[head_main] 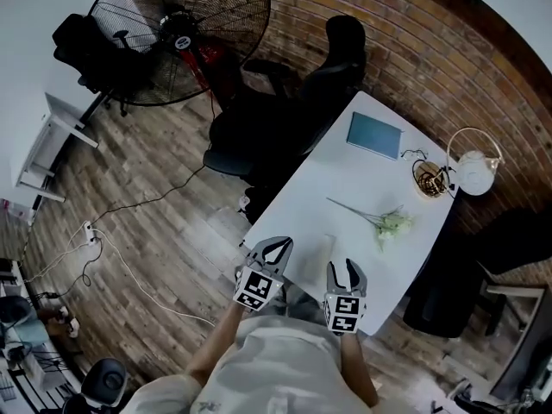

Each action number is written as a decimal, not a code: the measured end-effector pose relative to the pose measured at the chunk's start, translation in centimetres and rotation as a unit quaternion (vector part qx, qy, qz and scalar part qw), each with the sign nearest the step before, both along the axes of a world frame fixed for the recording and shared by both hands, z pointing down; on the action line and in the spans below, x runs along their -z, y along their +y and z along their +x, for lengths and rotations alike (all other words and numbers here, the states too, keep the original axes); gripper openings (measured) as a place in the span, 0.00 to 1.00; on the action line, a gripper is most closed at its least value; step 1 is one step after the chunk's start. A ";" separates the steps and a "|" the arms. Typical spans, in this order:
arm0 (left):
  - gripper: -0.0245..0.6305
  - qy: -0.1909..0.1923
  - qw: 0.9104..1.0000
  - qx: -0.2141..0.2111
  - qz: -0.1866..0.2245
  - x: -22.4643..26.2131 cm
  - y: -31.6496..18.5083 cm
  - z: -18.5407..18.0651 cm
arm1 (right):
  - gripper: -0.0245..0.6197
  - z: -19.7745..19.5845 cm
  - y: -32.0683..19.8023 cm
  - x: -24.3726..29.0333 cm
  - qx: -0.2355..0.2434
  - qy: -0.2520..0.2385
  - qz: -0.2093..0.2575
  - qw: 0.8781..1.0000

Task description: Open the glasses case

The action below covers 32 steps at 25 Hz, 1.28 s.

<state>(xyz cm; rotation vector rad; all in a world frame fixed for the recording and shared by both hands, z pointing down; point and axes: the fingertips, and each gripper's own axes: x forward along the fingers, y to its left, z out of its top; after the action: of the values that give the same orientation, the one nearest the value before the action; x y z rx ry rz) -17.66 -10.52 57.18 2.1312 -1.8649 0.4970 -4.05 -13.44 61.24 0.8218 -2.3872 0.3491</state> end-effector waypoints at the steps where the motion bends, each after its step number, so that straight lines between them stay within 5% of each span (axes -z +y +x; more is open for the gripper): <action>1: 0.05 -0.001 1.000 -0.001 -0.008 -0.6 -0.4 0.2 | 0.33 0.1 -0.3 -0.5 0.001 0.002 -0.004 1.000; 21: 0.05 -0.027 0.989 -0.084 -0.120 -9.8 -2.7 3.2 | 0.34 -0.5 0.9 -7.2 0.011 0.024 -0.089 0.996; 32: 0.05 -0.013 0.974 -0.180 -0.140 -12.9 -2.1 3.7 | 0.35 -2.1 1.9 -9.1 -0.057 0.056 -0.092 0.992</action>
<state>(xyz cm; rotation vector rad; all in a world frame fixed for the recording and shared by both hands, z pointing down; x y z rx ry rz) -14.00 -12.62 70.11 2.2724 -1.3225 0.8149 -6.11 -11.55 70.37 0.8708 -2.1713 0.5457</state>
